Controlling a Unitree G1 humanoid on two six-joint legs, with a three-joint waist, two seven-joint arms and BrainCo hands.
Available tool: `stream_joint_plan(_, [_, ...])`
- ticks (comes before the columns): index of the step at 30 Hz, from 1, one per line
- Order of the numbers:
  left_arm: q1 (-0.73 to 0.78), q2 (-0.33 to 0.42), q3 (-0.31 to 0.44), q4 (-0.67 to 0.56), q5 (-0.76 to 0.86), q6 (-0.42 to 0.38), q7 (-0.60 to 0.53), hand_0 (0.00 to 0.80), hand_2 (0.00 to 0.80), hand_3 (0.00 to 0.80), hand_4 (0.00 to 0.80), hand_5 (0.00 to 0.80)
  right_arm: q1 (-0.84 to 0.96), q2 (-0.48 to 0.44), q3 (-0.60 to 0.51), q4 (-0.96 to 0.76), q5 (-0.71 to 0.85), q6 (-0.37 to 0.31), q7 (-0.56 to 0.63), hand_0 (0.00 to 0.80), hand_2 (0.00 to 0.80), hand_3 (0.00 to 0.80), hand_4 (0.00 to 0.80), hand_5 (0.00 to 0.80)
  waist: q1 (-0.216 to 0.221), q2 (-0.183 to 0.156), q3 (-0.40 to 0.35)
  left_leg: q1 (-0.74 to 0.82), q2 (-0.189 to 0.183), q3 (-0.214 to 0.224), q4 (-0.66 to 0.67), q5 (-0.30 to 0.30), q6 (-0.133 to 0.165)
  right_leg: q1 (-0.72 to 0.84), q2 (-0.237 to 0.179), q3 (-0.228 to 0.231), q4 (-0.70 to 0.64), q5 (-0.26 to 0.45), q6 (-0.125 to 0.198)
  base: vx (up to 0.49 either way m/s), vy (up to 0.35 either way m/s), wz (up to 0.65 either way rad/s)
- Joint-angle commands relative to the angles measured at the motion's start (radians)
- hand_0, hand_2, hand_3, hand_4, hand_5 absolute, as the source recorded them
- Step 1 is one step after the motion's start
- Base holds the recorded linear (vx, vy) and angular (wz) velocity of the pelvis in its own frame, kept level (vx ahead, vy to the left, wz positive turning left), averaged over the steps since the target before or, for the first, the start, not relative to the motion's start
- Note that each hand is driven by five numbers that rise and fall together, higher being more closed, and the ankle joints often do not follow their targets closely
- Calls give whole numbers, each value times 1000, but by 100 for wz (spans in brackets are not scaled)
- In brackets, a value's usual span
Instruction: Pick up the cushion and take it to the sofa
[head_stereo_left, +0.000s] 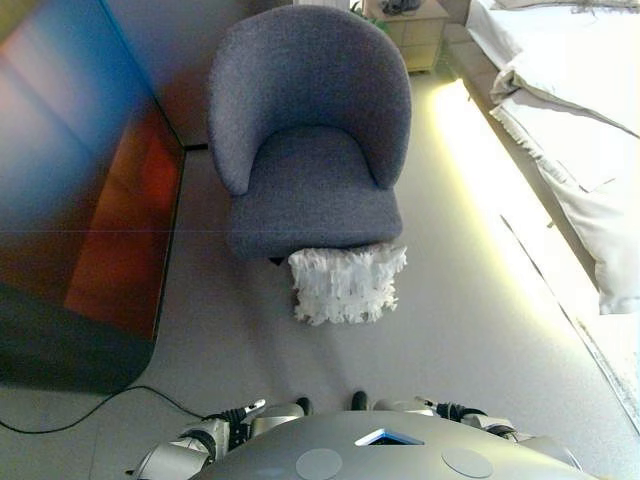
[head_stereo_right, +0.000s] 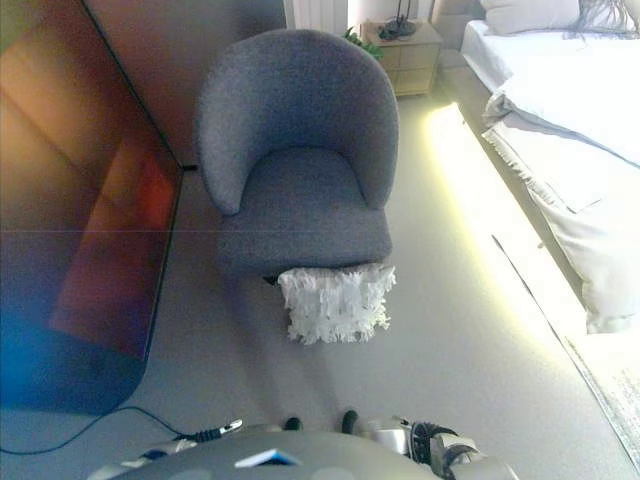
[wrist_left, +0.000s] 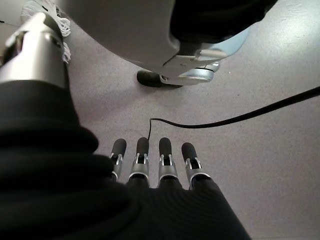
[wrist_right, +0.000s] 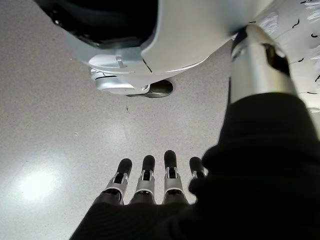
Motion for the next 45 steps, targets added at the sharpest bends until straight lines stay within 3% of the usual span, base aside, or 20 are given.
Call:
stream_joint_plan(1, [-36, -37, 16, 54, -4, -11, 10, 0, 0, 0, 0, 0, -41, 3, -8, 49, -17, -2, 1, 0, 0, 0, 0, 0, 19, -30, 1, -24, -5, 44, -2, 15, 19, -19, -69, -11, 1, 36, 90, 0, 0, 0])
stream_joint_plan(7, [-23, -27, 56, 64, -10, -18, -19, 0, 0, 0, 0, 0, -41, 4, -9, 51, -58, -10, 5, 0, 0, 0, 0, 0, 41, -37, 5, -5, -4, 86, -2, 1, 24, 1, -87, -74, 1, 30, 98, 11, 28, -8])
stream_joint_plan(12, [-33, -24, 52, 74, 10, -13, -14, 0, 0, 0, 0, 0, -34, 10, -4, 52, -57, -17, 13, 0, 0, 0, 0, 0, 43, -39, -1, -9, -7, 76, -2, -4, 28, 5, -85, -73, 1, 25, 98, -9, -25, -13])
stream_joint_plan(23, [-43, -32, 26, 68, -10, 12, 4, 0, 0, 0, 0, 0, -40, 9, 6, 56, -52, -14, -2, 0, 0, 0, 0, 0, 30, -32, 7, -14, -14, 44, -2, 0, 31, 1, -72, -38, 1, 26, 91, 4, 2, 5])
stream_joint_plan(38, [-54, -27, 28, 62, -9, 21, 47, 0, 0, 0, 0, 0, -40, 11, 18, 51, -55, -9, 8, 0, 0, 0, 0, 0, 27, -52, 10, 7, -5, 12, 6, 0, 34, 12, -29, 14, 12, 7, 62, 29, -70, 1])
stream_joint_plan(42, [-56, -26, 52, 54, -33, 14, 88, 0, 0, 0, 0, 0, -60, 5, 27, 46, -50, -3, 9, 0, 0, 0, 0, 0, 38, -86, 34, -70, 15, 38, 219, -52, 25, -9, -37, 13, 39, 9, 39, -34, -198, 1])
stream_joint_plan(45, [-50, -29, 67, 54, -19, 7, 63, 0, 0, 0, 0, 0, -79, -5, 38, 39, -33, 8, 5, 0, 0, 0, 0, 0, 51, -106, 74, -242, 42, 52, 519, 0, 38, -26, -22, 36, 79, 10, 2, -62, -222, -7])
